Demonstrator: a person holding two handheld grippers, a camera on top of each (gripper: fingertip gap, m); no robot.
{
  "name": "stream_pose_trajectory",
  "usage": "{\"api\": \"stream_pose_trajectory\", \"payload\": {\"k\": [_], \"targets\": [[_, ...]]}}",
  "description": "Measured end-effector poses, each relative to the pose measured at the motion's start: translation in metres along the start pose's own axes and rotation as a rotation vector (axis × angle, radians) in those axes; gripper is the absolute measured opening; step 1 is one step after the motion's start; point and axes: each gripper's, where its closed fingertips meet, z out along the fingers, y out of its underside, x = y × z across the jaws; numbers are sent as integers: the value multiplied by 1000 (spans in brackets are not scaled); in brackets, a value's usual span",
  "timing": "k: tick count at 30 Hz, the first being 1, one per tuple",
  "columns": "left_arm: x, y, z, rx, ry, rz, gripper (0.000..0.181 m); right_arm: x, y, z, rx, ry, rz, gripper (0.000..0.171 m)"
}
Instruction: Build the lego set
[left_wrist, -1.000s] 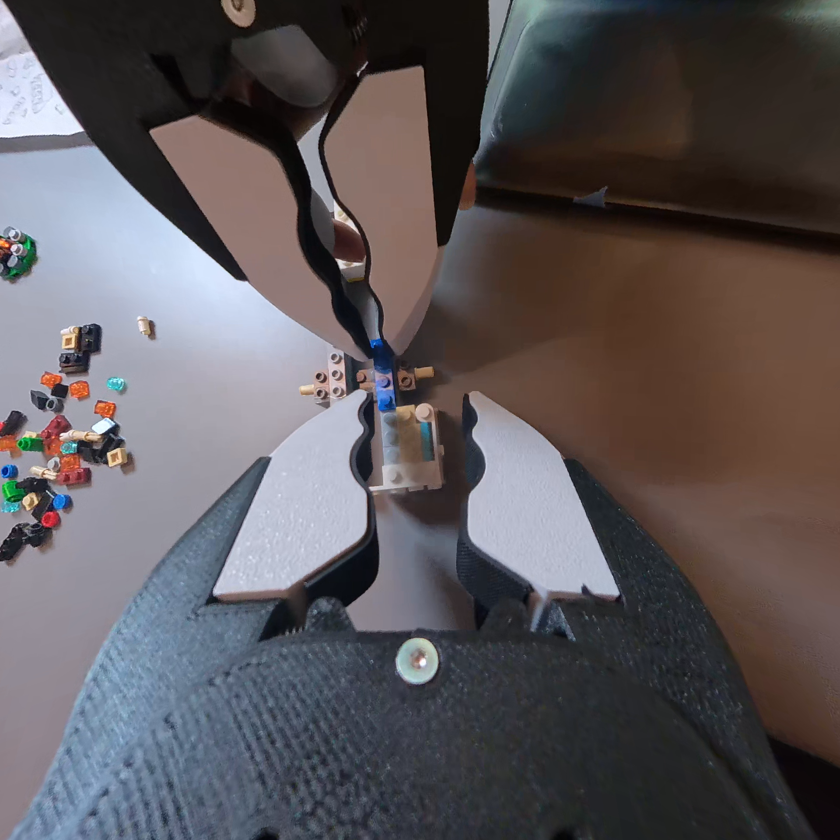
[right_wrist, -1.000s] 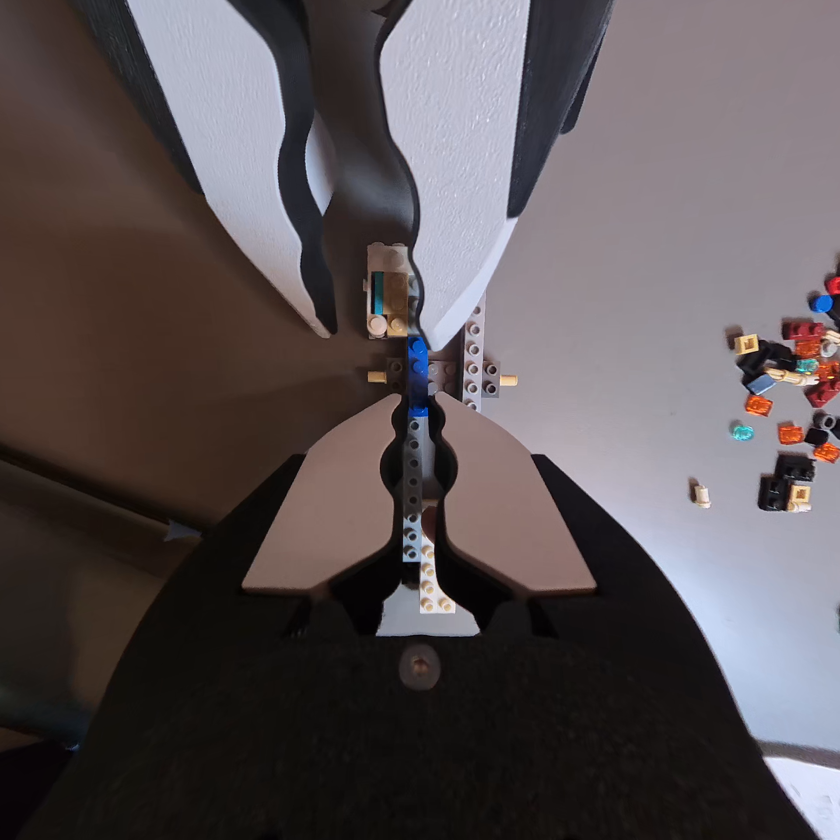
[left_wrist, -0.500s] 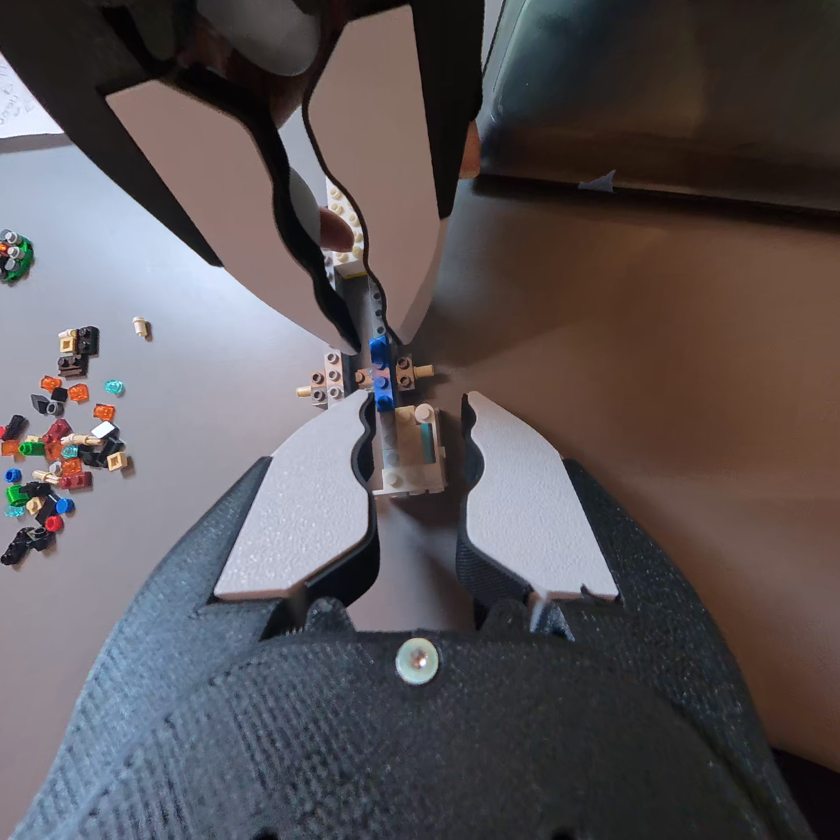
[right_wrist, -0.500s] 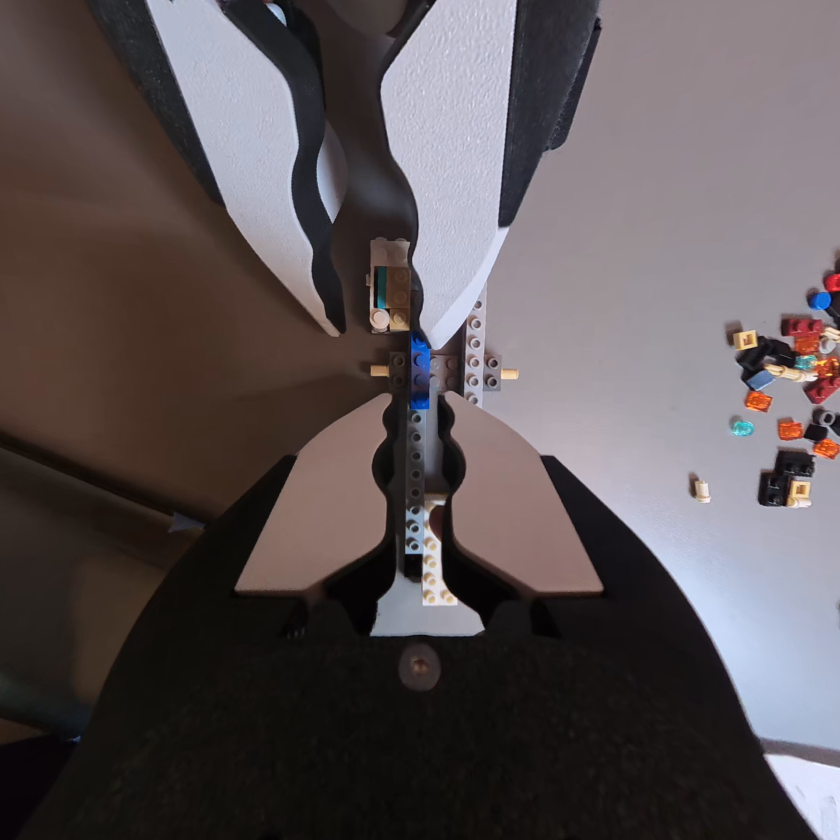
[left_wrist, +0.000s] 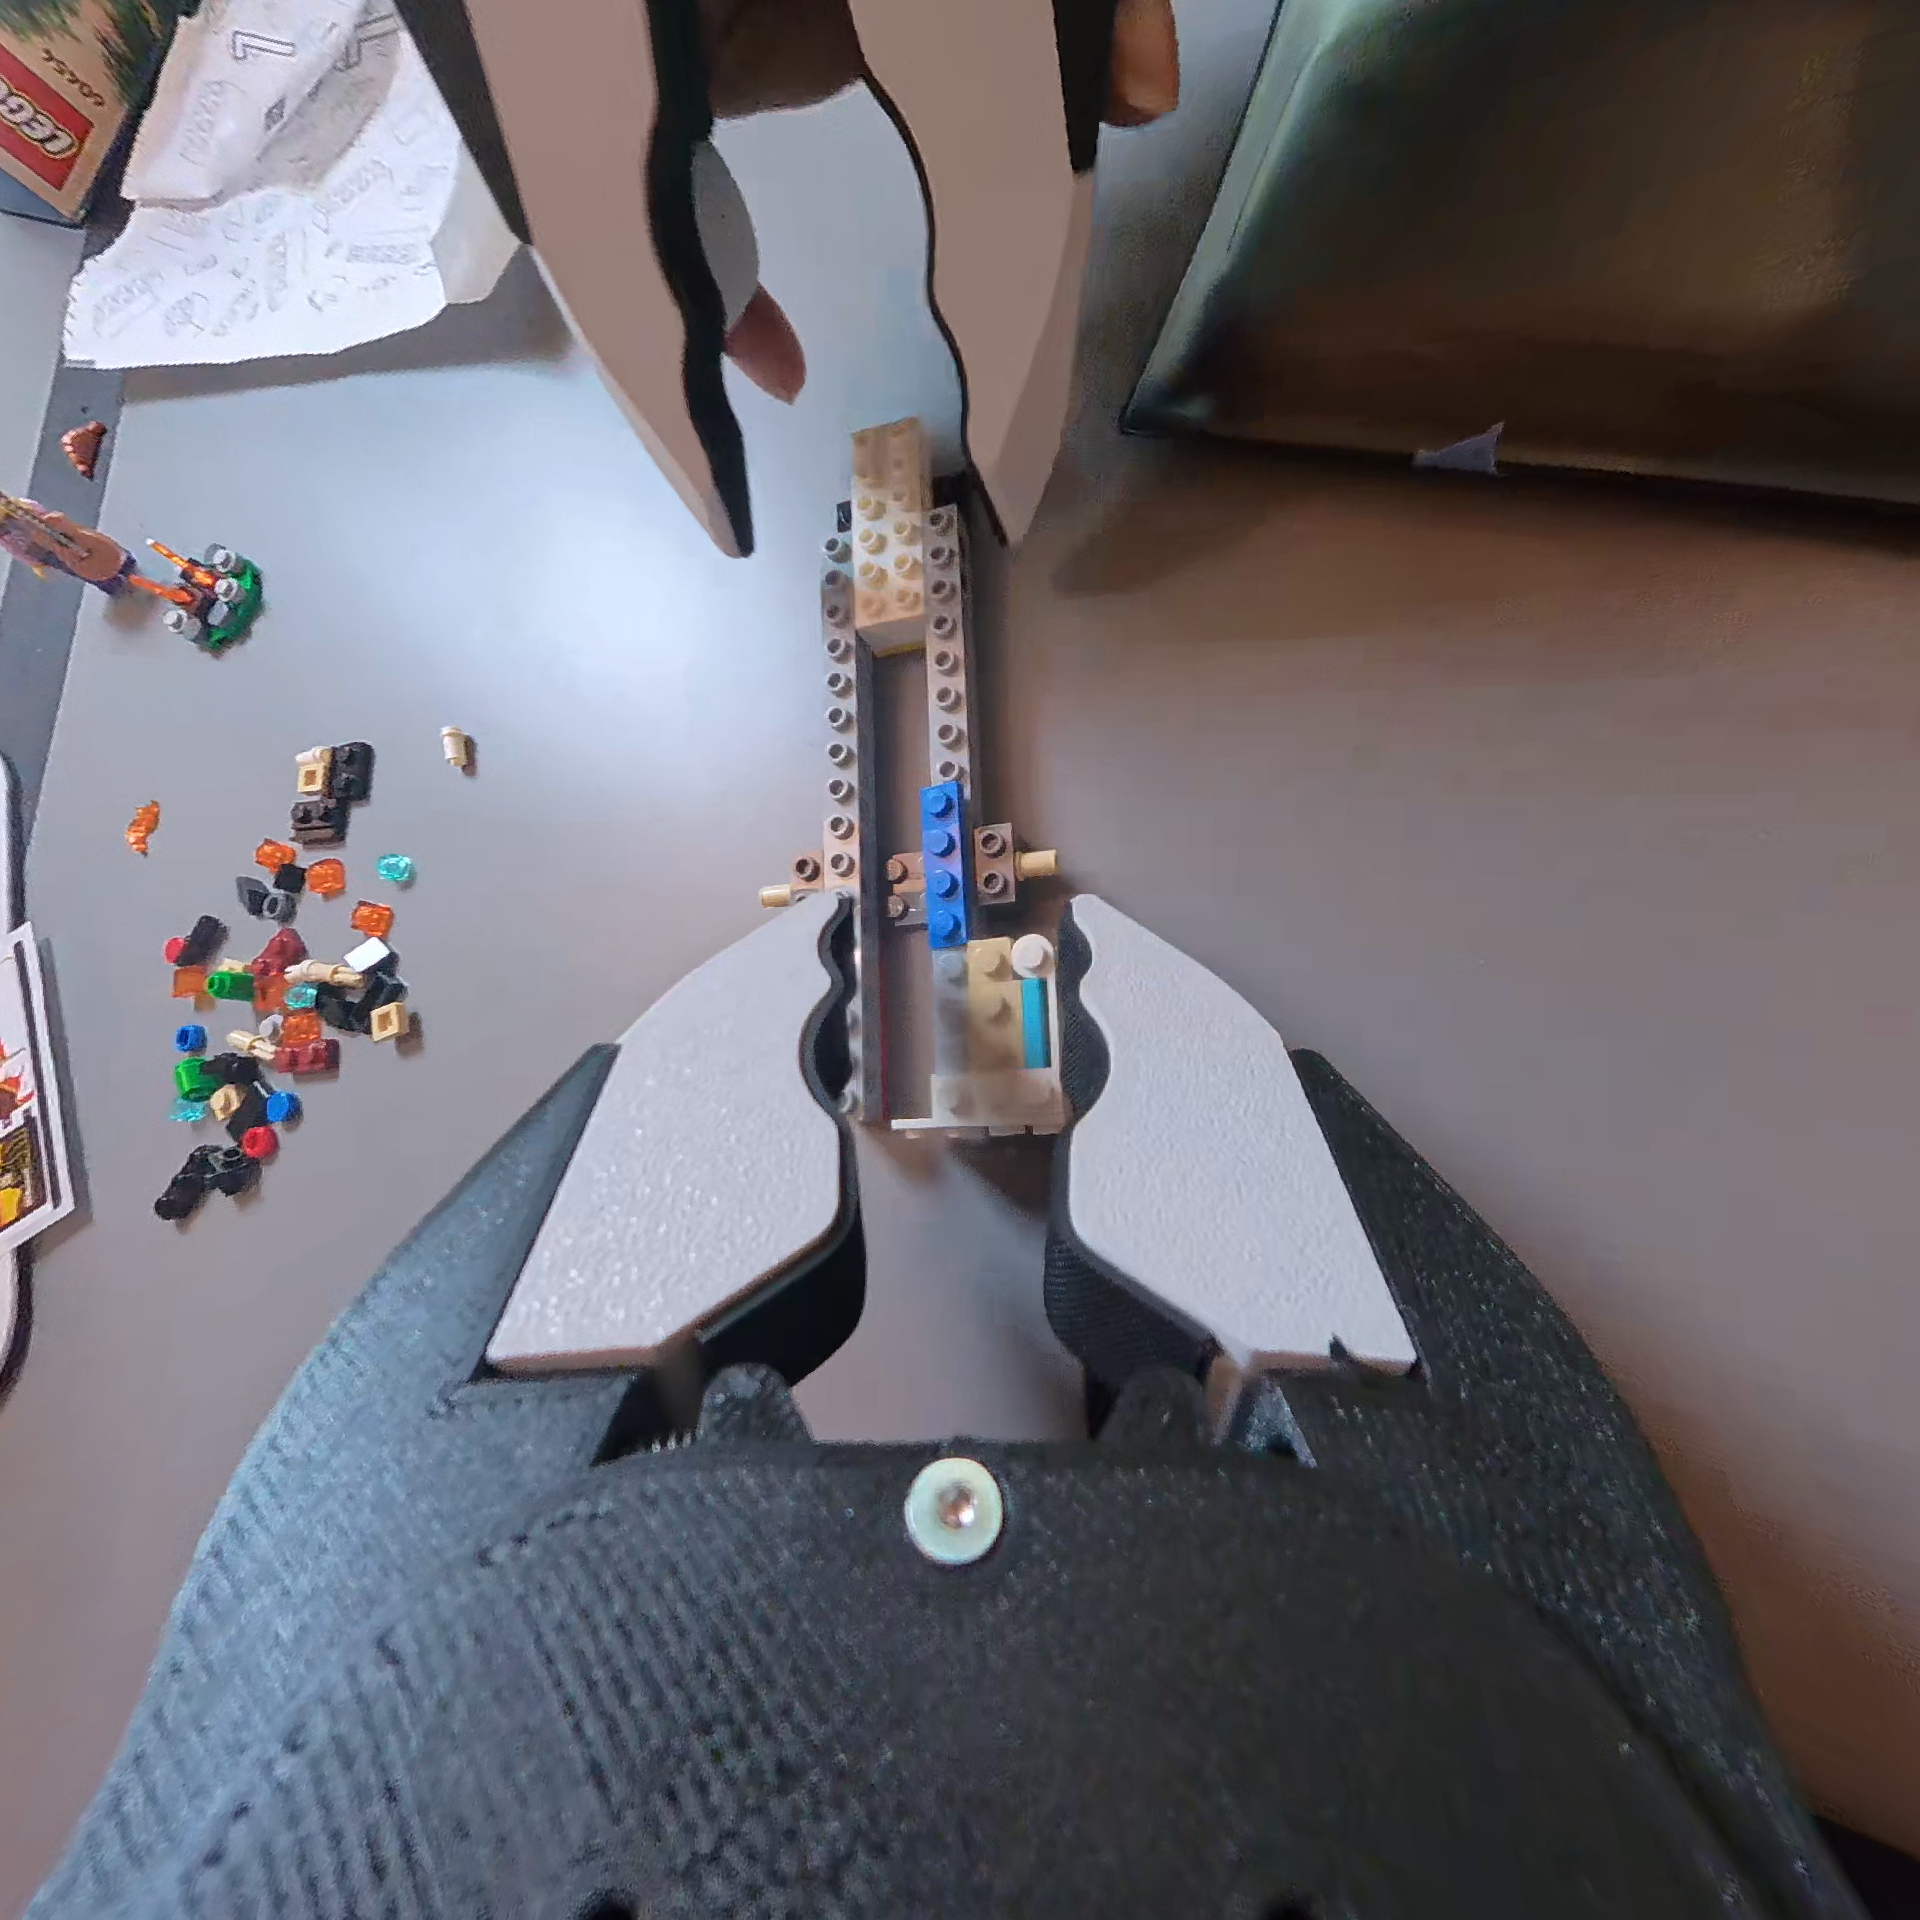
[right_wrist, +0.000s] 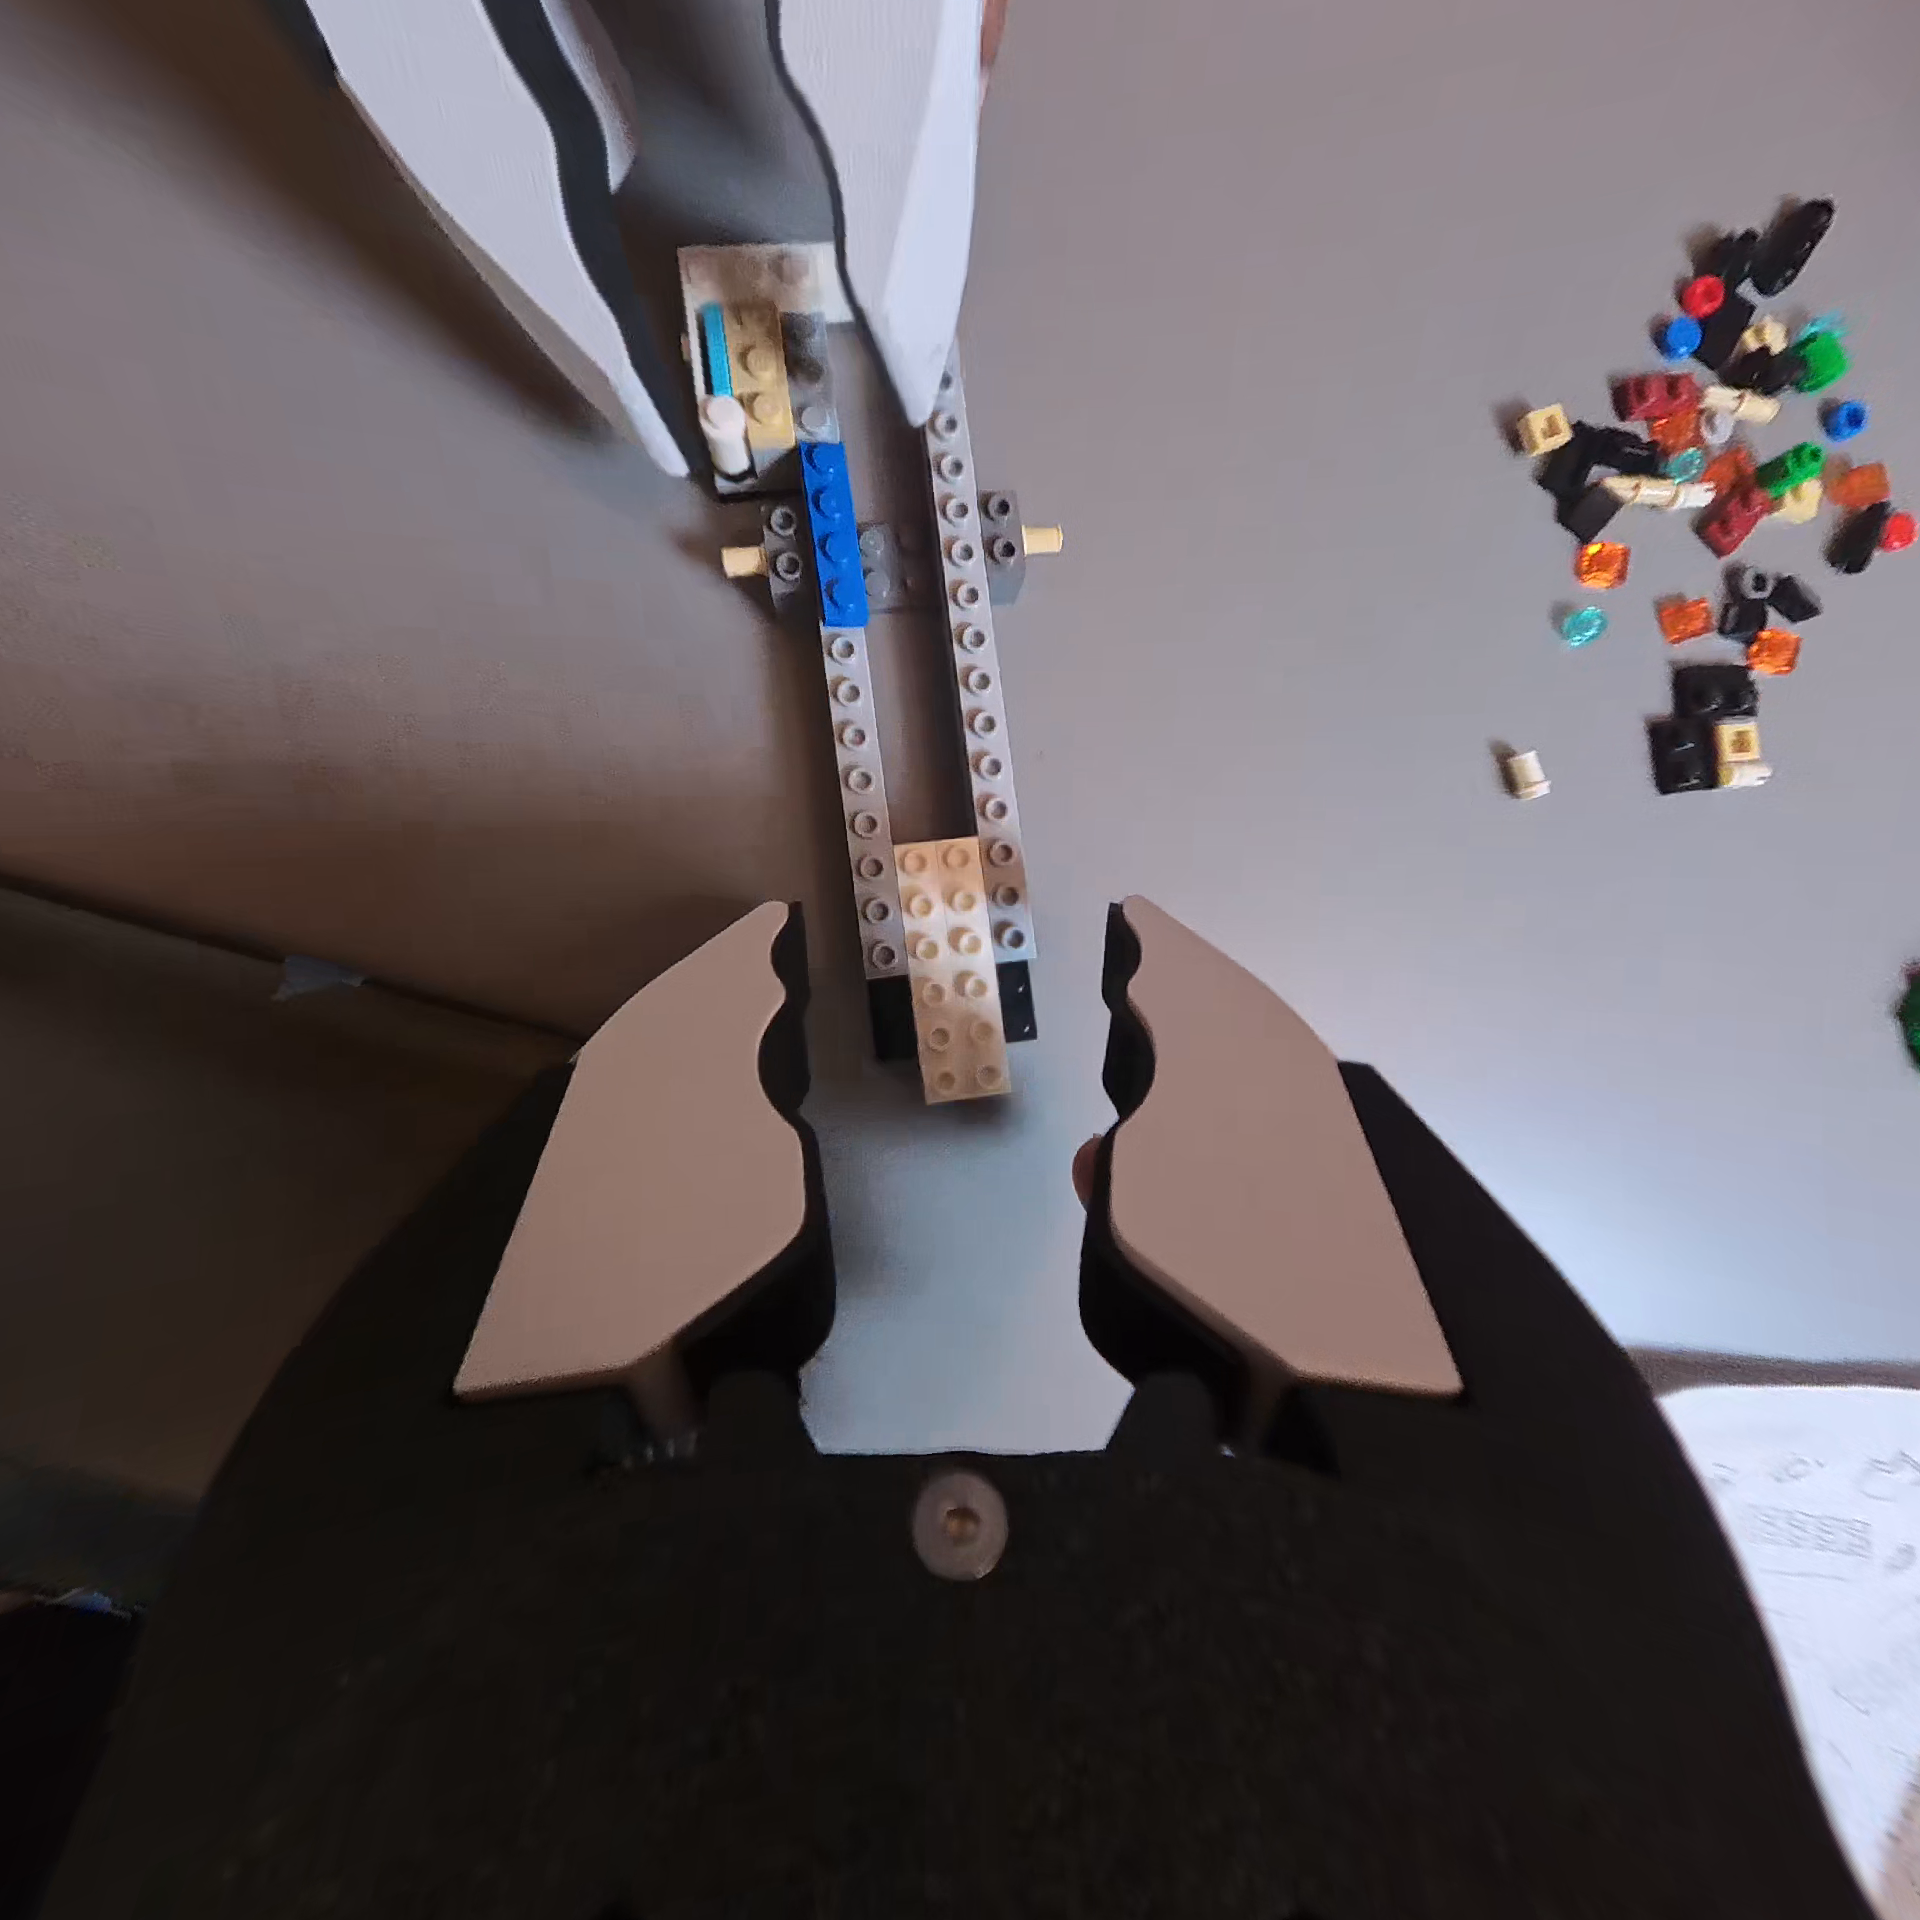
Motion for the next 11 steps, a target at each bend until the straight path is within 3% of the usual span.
{"api": "stream_pose_trajectory", "payload": {"k": [1, 6, 11], "targets": [[-1, -1, -1, 8, -2, -5, 37, -1, 2, 3, -7, -8, -1, 55], [-3, -3, -5, 19, -21, -21, 38, -7, -1, 17, -31, -70, 3, 35], [-2, -1, -6, 9, -57, -23, 39, -8, -4, 18, -31, -38, 40, 34]]}}
